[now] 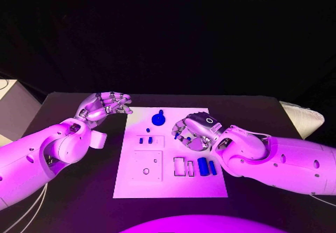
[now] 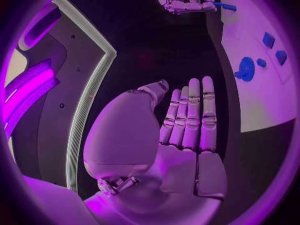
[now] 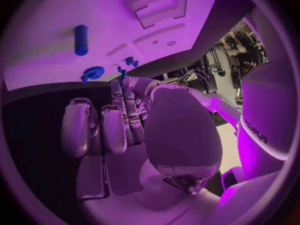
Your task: Assemble the parts on the task board
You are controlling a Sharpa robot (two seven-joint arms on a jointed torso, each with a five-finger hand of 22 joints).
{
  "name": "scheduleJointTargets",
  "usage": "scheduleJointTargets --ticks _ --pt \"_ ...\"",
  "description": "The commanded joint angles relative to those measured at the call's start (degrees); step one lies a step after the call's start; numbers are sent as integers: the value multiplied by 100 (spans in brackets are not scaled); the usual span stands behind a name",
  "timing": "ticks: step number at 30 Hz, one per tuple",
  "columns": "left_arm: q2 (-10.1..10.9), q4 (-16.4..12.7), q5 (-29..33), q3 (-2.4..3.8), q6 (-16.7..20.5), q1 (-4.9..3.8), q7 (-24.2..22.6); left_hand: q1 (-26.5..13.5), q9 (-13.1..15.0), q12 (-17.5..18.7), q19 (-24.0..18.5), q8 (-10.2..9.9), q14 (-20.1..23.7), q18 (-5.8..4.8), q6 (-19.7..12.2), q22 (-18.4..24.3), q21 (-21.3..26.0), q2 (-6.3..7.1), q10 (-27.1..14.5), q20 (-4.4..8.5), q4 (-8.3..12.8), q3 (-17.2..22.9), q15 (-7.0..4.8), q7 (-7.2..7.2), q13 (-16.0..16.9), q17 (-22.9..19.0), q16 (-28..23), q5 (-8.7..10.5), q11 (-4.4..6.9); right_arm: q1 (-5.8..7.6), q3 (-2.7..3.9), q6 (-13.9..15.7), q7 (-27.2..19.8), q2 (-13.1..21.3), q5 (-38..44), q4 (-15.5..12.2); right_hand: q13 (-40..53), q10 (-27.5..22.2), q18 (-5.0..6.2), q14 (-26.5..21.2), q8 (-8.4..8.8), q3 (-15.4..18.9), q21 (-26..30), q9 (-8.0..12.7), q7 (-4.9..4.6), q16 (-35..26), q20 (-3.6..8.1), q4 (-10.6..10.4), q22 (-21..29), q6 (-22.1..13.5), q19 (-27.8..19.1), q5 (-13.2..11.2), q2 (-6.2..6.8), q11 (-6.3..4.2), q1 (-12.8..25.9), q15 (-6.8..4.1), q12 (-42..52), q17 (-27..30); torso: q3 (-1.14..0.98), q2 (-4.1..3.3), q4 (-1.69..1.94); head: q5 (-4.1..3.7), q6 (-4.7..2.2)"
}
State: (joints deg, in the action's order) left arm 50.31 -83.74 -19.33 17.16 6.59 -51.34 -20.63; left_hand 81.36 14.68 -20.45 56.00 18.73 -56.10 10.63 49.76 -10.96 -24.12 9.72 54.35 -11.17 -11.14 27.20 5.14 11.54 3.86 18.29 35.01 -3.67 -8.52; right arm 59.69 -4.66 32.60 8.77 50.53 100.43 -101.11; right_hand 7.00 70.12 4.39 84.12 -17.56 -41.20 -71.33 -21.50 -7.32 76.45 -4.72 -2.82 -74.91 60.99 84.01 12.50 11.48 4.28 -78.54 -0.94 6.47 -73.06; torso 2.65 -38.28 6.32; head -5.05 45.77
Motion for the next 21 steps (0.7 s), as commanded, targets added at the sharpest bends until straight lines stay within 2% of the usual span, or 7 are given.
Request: scheduleJointTargets --ticks 1,5,8,15,16,19,21 --pt "-28 -7 -9 5 44 6 -77 38 -1 37 45 17 -18 -22 7 9 31 1 -40 10 36 5 23 21 5 8 -36 -24 -17 -106 -24 46 -79 -156 145 21 -1 110 -69 235 -41 -33 37 -6 13 -14 51 2 -525 33 134 17 -6 -86 66 -41 -9 4 2 -7 8 121 24" --pt "-30 -52 10 5 123 7 -45 33 -3 38 44 16 -17 -23 4 11 35 5 -41 9 36 1 26 28 6 10 -40 -22 -21 -261 -58 -58 -4 -359 240 101 -2 111 -67 234 -40 -37 48 -7 13 -14 51 7 -519 31 132 16 -7 -86 65 -41 -13 5 10 -13 17 205 45" --pt "-8 -109 -22 4 191 8 3 30 -3 38 44 16 -17 -24 3 12 36 2 -40 8 35 1 27 31 7 12 -42 -23 -23 -372 -72 -92 38 -471 269 152 -3 112 -67 228 -40 -41 46 -9 12 -40 52 11 -521 29 132 15 -7 -85 67 -41 -16 38 7 -17 2 284 51" --pt "8 -191 -2 3 215 10 35 11 -5 38 44 16 -17 -26 -2 16 42 4 -38 6 27 -8 32 41 9 17 -47 -19 -29 -546 -90 -58 160 -706 341 254 -5 113 -63 227 -40 -46 65 -11 11 -45 52 17 -512 26 129 15 -9 -85 68 -41 -21 44 1 -10 8 377 102" --pt "8 -197 3 3 213 11 39 11 -5 38 44 16 -17 -26 -2 16 42 4 -38 6 27 -8 32 41 9 17 -47 -19 -29 -566 -91 -43 187 -734 360 266 -5 113 -63 227 -40 -46 65 -11 11 -45 52 17 -512 26 129 15 -9 -85 68 -41 -21 44 -5 -12 1 422 117" --pt "6 -210 12 3 205 11 51 11 -5 38 44 16 -17 -26 -2 16 42 4 -38 6 27 -8 32 41 9 17 -47 -19 -29 -602 -93 -15 255 -807 408 312 -6 115 -63 227 -40 -50 64 -12 11 -43 53 22 -512 25 129 17 -10 -85 67 -42 -23 43 -4 -10 12 465 147" --pt "4 -216 15 3 203 12 55 7 -6 38 43 16 -16 -27 -3 17 44 5 -37 5 26 -10 34 41 10 19 -50 -19 -30 -617 -93 -9 287 -849 433 346 -6 115 -63 227 -40 -50 64 -12 11 -43 53 22 -512 25 129 17 -10 -85 67 -42 -23 43 -1 -13 6 493 156"
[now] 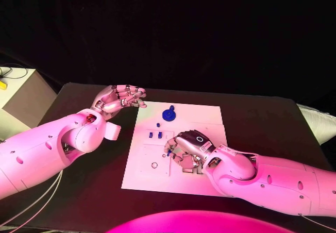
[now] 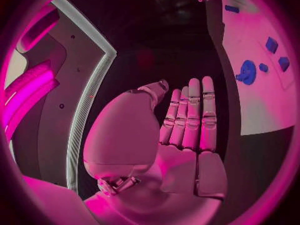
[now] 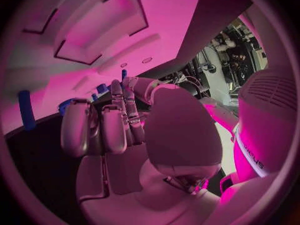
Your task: Assemble the parts on the task board
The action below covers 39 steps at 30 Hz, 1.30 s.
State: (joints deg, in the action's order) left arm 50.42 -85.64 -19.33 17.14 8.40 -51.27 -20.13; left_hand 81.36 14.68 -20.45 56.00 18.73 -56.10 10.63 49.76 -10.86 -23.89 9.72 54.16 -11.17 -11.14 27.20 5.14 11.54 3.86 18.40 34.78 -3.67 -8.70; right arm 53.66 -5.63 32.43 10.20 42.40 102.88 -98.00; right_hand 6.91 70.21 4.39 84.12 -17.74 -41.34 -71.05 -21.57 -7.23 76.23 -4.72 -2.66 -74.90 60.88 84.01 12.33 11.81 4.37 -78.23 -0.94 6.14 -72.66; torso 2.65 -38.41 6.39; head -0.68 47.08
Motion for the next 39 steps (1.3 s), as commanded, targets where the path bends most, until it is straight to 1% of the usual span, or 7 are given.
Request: scheduleJointTargets --ticks 1,4,7,14,16,25,39 --pt "-9 -28 17 4 21 5 7 7 -5 38 43 17 -16 -26 -2 7 21 5 -19 5 26 -10 34 42 9 9 -28 -19 -12 -20 3 10 155 -55 197 49 2 107 -62 227 -21 -38 46 -6 2 -21 53 9 -509 34 127 34 -43 -94 36 -43 8 4 0 -2 -5 78 33" --pt "-10 -33 18 4 18 5 13 7 -5 38 43 17 -16 -26 -2 7 21 5 -19 5 26 -10 34 42 9 9 -28 -19 -12 -41 3 27 179 -96 224 69 2 107 -62 227 -21 -38 46 -6 2 -21 53 9 -509 34 127 34 -43 -94 36 -43 8 4 1 -4 -5 109 48" --pt "-9 -32 20 4 16 5 20 7 -5 38 43 17 -16 -26 -2 7 21 5 -19 5 26 -10 34 42 9 9 -28 -19 -12 -60 2 41 207 -134 247 75 1 108 -60 227 -22 -40 53 -7 1 -24 53 12 -505 34 126 34 -43 -94 37 -43 7 8 -6 -5 -6 139 60" --pt "-14 -37 20 3 0 5 32 7 -5 38 43 17 -16 -26 -2 7 21 5 -19 5 26 -10 34 42 9 9 -28 -19 -12 -80 2 42 245 -243 307 159 1 108 -60 227 -22 -40 53 -7 1 -24 53 12 -505 34 126 34 -43 -94 37 -43 7 8 -3 -3 -4 155 77" --pt "-14 -37 19 3 -4 5 35 0 -6 37 40 19 -13 -28 -2 11 28 3 -17 2 25 -13 37 43 11 13 -35 -19 -14 -85 2 42 258 -280 316 188 0 110 -59 225 -23 -44 61 -10 0 -28 54 17 -502 33 125 33 -42 -93 40 -42 2 15 -6 -4 -5 167 81" --pt "-14 -36 19 3 -19 5 49 0 -6 37 40 19 -13 -28 -2 11 28 3 -17 2 25 -13 37 43 11 13 -35 -19 -14 -94 3 39 287 -344 347 249 0 110 -59 225 -23 -44 61 -10 0 -28 54 17 -502 33 125 33 -42 -93 40 -42 2 15 -3 -3 -6 183 97" --pt "-14 -41 19 3 -43 5 67 -6 -7 38 39 21 -10 -28 -3 16 36 2 -18 0 24 -16 40 43 12 19 -42 -18 -15 -95 2 -7 339 -387 390 326 -3 113 -56 225 -23 -49 72 -13 -1 -30 54 24 -496 32 123 31 -43 -92 44 -42 -4 19 -3 -3 -3 180 118"
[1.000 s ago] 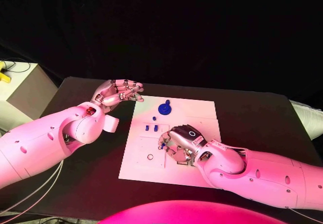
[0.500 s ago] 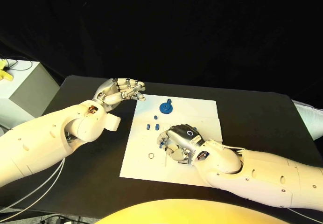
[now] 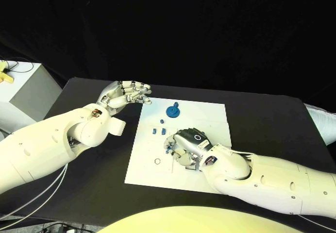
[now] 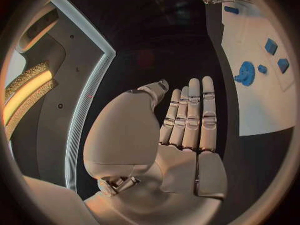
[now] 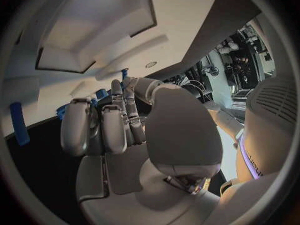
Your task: Assemble the parts on the task board
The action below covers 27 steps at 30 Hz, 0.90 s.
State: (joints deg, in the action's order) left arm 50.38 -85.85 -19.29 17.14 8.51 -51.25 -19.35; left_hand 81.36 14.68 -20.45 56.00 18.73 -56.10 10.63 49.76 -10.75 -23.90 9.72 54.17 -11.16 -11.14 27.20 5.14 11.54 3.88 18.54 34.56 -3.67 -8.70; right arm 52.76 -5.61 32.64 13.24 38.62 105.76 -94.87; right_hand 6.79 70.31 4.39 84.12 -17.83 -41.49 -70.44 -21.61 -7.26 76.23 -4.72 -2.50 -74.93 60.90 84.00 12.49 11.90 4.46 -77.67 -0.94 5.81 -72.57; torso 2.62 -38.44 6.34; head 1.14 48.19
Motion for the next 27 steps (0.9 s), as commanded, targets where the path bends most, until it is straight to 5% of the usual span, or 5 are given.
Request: scheduleJointTargets --ticks 1,27 --pt "-9 -21 15 4 -56 3 -10 -6 -7 38 39 22 -10 -28 -3 5 36 2 -18 0 24 -16 39 43 10 5 -20 -18 -15 -5 0 -38 36 -14 103 21 10 103 -57 225 -14 -34 11 -10 1 -30 54 9 -494 30 123 15 -52 -101 -11 -42 29 10 1 0 2 -1 7" --pt "-2 -37 6 4 -79 3 12 -8 -10 41 37 23 -4 -28 -9 12 46 3 -24 -3 28 -20 42 45 10 13 -31 -19 -17 -9 -64 -356 -19 -87 186 55 6 107 -56 224 -16 -41 14 -16 -1 -33 54 19 -494 26 123 2 -54 -100 1 -41 17 16 -3 -1 -4 32 69"
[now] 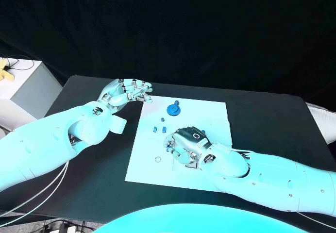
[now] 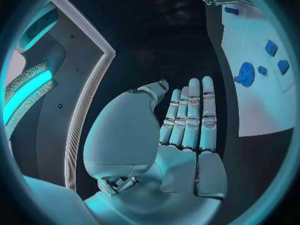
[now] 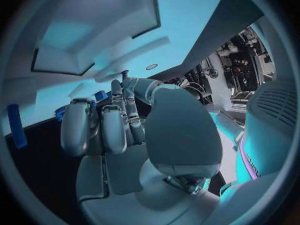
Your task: Assemble the parts on the task board
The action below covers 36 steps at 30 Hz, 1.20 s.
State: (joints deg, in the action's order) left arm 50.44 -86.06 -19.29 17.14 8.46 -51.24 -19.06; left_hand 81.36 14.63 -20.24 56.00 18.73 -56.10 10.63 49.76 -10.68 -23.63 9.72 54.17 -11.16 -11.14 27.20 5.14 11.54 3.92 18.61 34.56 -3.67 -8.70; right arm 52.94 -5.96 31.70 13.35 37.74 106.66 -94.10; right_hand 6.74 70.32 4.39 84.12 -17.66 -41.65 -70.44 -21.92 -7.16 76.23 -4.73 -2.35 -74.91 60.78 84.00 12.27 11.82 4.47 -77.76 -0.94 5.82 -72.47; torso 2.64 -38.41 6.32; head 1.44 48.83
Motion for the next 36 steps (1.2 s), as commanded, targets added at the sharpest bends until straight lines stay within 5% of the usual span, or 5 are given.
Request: scheduleJointTargets --ticks 1,21,36 --pt "-9 -15 6 4 -76 3 -17 -8 -5 20 37 23 -4 -28 -9 5 20 3 -24 -3 28 -20 42 45 6 5 -31 -19 -17 -28 -31 -265 -32 2 106 -28 10 107 -56 224 -33 -25 14 15 -11 -32 55 3 -496 38 123 24 -46 -100 10 -41 15 6 -5 -4 -2 1 5" --pt "-13 0 0 4 -95 5 -4 -8 -5 20 37 23 -4 -28 -9 5 20 3 -24 -3 28 -20 42 45 6 5 -31 -19 -17 -46 -56 -316 -256 34 63 -57 -90 -71 -35 200 -3 211 170 -51 -66 -84 7 34 -434 -87 81 102 137 -18 300 24 -222 117 -7 -1 -1 2 11" --pt "-15 17 -1 4 -125 11 21 -8 -7 21 38 25 -2 -27 -12 11 30 -3 -27 -5 33 -20 43 48 8 15 -42 -17 -19 -48 -59 -12 -260 72 -8 -40 -304 -976 165 -26 437 630 1381 118 -169 -581 -123 31 183 -521 -238 125 326 139 329 152 -188 752 -9 -1 -3 -12 -2"
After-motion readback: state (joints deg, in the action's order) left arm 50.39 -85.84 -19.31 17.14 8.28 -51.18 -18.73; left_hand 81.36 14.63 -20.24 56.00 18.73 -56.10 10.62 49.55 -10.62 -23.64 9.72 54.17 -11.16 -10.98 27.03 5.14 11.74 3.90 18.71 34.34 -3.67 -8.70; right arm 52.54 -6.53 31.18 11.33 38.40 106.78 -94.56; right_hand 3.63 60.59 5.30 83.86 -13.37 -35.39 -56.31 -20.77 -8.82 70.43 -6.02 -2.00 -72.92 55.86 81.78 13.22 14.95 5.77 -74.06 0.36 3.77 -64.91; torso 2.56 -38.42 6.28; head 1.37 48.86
